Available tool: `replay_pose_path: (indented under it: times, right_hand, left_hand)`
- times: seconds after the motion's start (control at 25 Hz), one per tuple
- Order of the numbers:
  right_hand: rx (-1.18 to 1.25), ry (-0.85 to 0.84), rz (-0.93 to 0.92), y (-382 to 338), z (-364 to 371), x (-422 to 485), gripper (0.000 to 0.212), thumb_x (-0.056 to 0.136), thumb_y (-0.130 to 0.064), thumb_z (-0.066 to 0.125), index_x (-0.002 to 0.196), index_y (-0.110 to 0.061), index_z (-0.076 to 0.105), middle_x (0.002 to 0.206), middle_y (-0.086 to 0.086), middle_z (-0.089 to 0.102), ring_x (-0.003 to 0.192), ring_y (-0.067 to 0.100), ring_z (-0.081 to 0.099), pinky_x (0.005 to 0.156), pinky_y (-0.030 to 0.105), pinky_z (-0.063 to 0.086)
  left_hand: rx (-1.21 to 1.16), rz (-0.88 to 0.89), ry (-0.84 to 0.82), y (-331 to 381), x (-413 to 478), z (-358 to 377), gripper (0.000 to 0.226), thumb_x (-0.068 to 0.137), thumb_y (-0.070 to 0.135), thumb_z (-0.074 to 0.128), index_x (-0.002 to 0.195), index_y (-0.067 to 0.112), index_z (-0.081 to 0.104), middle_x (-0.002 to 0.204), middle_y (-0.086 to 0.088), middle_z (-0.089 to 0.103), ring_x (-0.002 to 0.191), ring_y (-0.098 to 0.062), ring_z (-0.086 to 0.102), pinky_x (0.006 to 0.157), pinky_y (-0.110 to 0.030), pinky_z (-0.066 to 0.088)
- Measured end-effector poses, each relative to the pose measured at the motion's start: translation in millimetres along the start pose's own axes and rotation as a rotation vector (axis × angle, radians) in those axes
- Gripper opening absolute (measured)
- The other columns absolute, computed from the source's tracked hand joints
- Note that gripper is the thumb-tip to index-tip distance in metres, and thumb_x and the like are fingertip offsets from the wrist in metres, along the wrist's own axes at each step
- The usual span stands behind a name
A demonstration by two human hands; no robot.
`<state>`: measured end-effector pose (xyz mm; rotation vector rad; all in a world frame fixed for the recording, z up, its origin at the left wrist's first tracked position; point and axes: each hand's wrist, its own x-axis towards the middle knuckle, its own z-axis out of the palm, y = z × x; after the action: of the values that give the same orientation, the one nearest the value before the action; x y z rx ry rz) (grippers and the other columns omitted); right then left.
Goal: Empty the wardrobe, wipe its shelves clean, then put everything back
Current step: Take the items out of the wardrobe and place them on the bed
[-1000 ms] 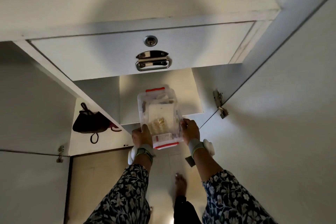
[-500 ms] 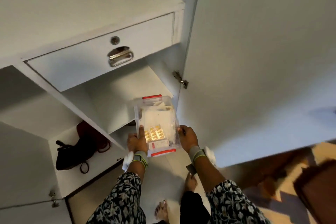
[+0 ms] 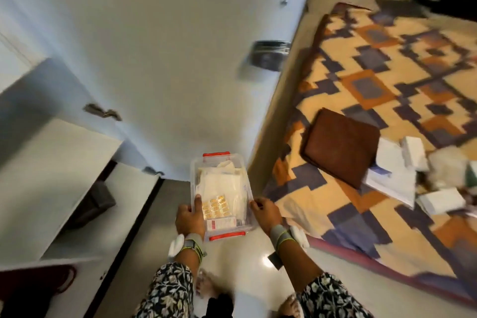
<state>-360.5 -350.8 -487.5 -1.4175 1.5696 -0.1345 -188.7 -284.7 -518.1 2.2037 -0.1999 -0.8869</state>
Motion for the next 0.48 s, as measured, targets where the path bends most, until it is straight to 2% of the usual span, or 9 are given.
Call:
replay_pose_path:
  times: [0.08, 0.16, 0.24, 0.36, 0.48]
  right_hand:
    - [0.035, 0.072, 0.049, 33.7, -35.1, -6.3, 0.028, 0.097, -0.026, 0.049, 0.109, -0.008, 0.066, 0.106, 0.008, 0.066, 0.092, 0.021, 0.059, 0.077, 0.024, 0.042]
    - [0.129, 0.155, 0.107, 87.8, -86.7, -20.6, 0.025, 0.095, -0.027, 0.052, 0.101, -0.008, 0.067, 0.097, 0.009, 0.066, 0.086, 0.021, 0.057, 0.078, 0.032, 0.048]
    - [0.209, 0.176, 0.148, 106.9, -102.5, -29.1, 0.019, 0.093, -0.029, 0.056, 0.092, -0.012, 0.064, 0.092, 0.007, 0.065, 0.084, 0.022, 0.059, 0.083, 0.039, 0.052]
    - [0.29, 0.261, 0.195, 166.6, -165.8, -49.5, 0.022, 0.091, -0.029, 0.059, 0.094, -0.008, 0.066, 0.095, 0.011, 0.068, 0.086, 0.023, 0.06, 0.08, 0.033, 0.048]
    - [0.374, 0.337, 0.232, 236.5, -225.5, -71.5, 0.024, 0.09, -0.028, 0.06, 0.092, -0.006, 0.068, 0.097, 0.014, 0.07, 0.088, 0.026, 0.062, 0.081, 0.035, 0.049]
  left_hand:
    - [0.071, 0.062, -0.081, 7.4, -28.2, 33.2, 0.05, 0.089, 0.05, 0.054, 0.087, 0.0, 0.058, 0.088, -0.017, 0.065, 0.079, -0.033, 0.061, 0.068, -0.033, 0.047]
    - [0.128, 0.15, -0.173, 16.5, -77.7, 87.4, 0.049, 0.089, 0.05, 0.054, 0.086, 0.002, 0.058, 0.087, -0.017, 0.065, 0.078, -0.033, 0.061, 0.07, -0.035, 0.049]
    - [0.122, 0.142, -0.182, 18.5, -94.7, 105.1, 0.048, 0.089, 0.05, 0.055, 0.084, 0.002, 0.058, 0.084, -0.015, 0.065, 0.077, -0.033, 0.062, 0.071, -0.037, 0.051]
    - [0.148, 0.219, -0.254, 21.5, -163.0, 165.4, 0.045, 0.09, 0.045, 0.055, 0.086, 0.0, 0.057, 0.084, -0.015, 0.062, 0.078, -0.032, 0.06, 0.069, -0.033, 0.045]
    - [0.187, 0.292, -0.339, 25.6, -234.8, 230.0, 0.041, 0.092, 0.043, 0.053, 0.085, 0.003, 0.055, 0.085, -0.014, 0.061, 0.078, -0.029, 0.057, 0.071, -0.032, 0.043]
